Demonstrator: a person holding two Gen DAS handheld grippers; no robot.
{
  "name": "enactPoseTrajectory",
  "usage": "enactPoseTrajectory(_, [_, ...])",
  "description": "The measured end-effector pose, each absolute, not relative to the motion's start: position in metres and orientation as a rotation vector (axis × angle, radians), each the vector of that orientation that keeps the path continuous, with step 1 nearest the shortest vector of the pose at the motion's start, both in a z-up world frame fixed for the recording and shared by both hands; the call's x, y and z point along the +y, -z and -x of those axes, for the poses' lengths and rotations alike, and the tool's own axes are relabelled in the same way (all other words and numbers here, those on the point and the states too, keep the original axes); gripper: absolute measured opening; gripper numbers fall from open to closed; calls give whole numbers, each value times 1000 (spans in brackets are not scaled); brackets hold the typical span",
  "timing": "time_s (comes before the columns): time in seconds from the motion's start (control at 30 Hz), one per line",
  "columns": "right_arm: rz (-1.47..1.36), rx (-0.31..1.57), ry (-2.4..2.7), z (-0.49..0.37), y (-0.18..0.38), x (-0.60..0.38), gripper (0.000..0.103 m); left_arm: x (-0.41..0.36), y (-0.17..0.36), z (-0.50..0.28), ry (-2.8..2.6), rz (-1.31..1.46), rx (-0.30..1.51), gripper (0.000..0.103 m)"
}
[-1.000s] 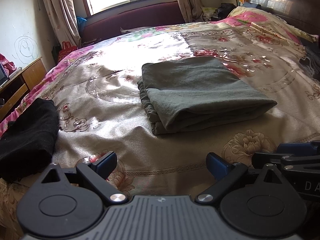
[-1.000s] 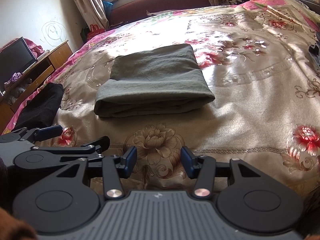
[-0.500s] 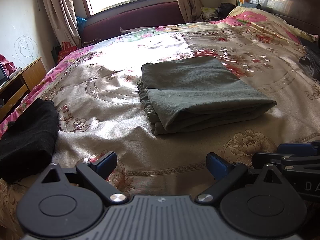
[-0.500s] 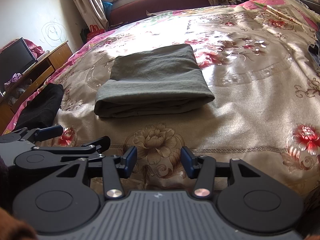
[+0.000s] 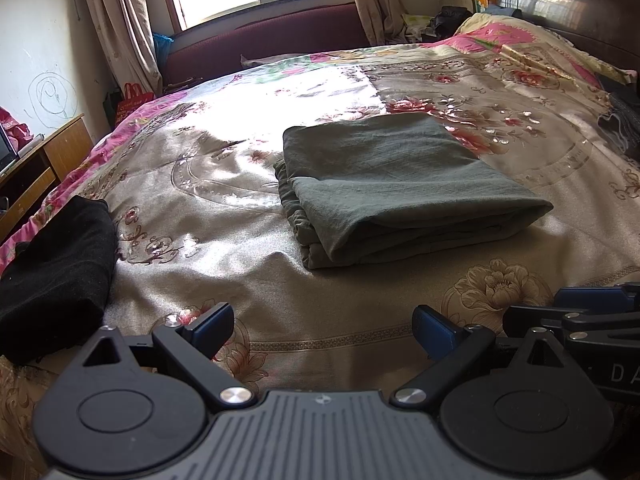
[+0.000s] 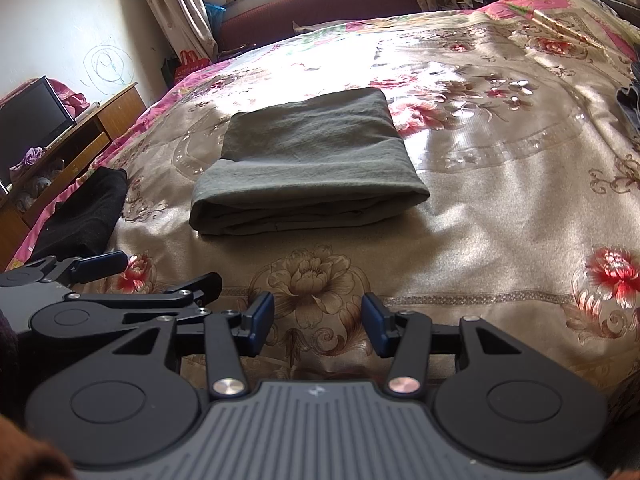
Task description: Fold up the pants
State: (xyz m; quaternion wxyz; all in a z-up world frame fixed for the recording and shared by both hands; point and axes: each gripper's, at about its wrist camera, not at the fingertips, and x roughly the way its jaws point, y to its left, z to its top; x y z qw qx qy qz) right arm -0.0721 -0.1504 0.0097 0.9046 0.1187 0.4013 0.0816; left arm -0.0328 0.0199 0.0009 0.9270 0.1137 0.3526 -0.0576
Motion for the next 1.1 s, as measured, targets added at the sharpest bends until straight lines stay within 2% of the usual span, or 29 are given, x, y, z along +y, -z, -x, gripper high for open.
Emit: enactPoseTrajectory(1.1, [-248, 828, -169, 73, -10, -149, 50, 19, 0, 35, 113, -227, 727, 103])
